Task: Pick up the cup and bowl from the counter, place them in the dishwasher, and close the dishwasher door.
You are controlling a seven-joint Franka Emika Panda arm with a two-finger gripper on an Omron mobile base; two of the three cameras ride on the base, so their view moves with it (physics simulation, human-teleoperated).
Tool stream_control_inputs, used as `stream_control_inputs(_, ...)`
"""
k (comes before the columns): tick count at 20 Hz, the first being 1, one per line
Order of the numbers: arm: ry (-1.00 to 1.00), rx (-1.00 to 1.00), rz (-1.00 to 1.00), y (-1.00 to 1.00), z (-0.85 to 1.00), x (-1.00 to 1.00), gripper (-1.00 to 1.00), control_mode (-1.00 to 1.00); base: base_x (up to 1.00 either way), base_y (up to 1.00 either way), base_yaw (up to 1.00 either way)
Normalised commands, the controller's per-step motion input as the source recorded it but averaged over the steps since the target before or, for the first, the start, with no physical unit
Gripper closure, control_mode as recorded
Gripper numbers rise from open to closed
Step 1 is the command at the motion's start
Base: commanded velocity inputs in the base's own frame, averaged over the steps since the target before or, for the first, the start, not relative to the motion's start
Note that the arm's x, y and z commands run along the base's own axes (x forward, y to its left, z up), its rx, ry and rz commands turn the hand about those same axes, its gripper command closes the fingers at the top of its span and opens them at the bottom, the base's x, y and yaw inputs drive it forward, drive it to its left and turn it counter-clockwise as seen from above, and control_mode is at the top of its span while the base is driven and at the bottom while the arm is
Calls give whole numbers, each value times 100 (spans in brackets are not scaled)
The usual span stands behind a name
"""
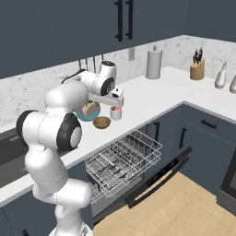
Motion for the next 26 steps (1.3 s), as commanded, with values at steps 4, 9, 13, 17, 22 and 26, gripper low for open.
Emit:
stream_control_inputs(4, 0, 0, -4, 0, -48, 74, -100, -100, 0, 0, 0)
stream_control_inputs(9, 0, 0, -6, 0, -34, 58, -100, -100, 0, 0, 0)
stream_control_inputs(13, -6, 0, -10, -1, -29, 36, -100, -100, 0, 0, 0)
stream_control_inputs(17, -11, 0, -10, -8, -29, 18, -100, -100, 0, 0, 0)
stream_control_inputs(22, -8, 0, -8, -10, -28, 27, -100, -100, 0, 0, 0)
stream_control_inputs(26, -1, 0, -5, -9, -25, 39, -100, -100, 0, 0, 0)
